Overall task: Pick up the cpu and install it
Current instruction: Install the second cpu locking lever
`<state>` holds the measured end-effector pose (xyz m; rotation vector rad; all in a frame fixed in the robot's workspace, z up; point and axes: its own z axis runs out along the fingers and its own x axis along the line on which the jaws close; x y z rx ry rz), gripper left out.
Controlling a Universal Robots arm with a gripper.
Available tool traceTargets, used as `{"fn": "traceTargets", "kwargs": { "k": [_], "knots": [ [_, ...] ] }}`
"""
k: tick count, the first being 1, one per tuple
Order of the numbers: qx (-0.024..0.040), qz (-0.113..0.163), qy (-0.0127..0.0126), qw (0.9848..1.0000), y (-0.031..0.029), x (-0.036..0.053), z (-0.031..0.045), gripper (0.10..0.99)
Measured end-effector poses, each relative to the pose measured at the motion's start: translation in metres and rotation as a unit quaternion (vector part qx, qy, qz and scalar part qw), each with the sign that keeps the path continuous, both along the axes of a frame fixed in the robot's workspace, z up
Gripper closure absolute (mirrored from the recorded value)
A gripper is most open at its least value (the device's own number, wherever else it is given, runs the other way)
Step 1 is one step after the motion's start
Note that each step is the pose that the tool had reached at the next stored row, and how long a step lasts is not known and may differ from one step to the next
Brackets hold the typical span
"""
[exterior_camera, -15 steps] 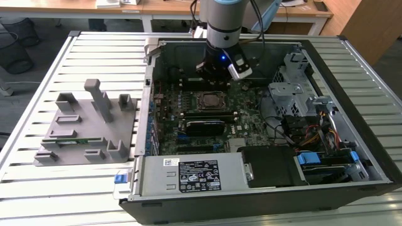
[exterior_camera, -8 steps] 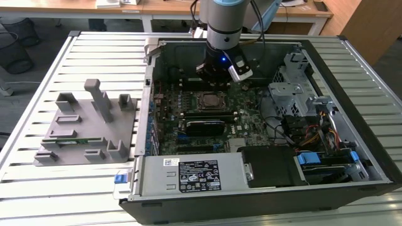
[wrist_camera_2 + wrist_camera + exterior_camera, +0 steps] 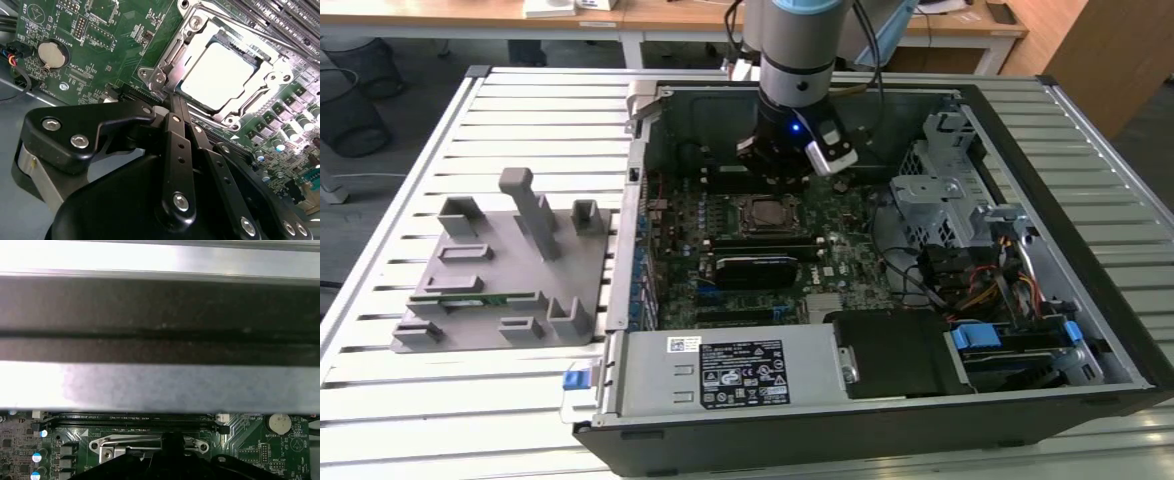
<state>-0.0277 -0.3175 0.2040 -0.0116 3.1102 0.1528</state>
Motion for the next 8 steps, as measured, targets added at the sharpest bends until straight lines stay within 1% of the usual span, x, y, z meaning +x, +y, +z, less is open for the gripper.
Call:
{"fn": "traceTargets", "kwargs": {
  "k": [8],
  "knots": [
    [0.0, 0.0, 0.0, 1.0, -0.005, 0.0, 0.0, 0.98]
  ]
}}
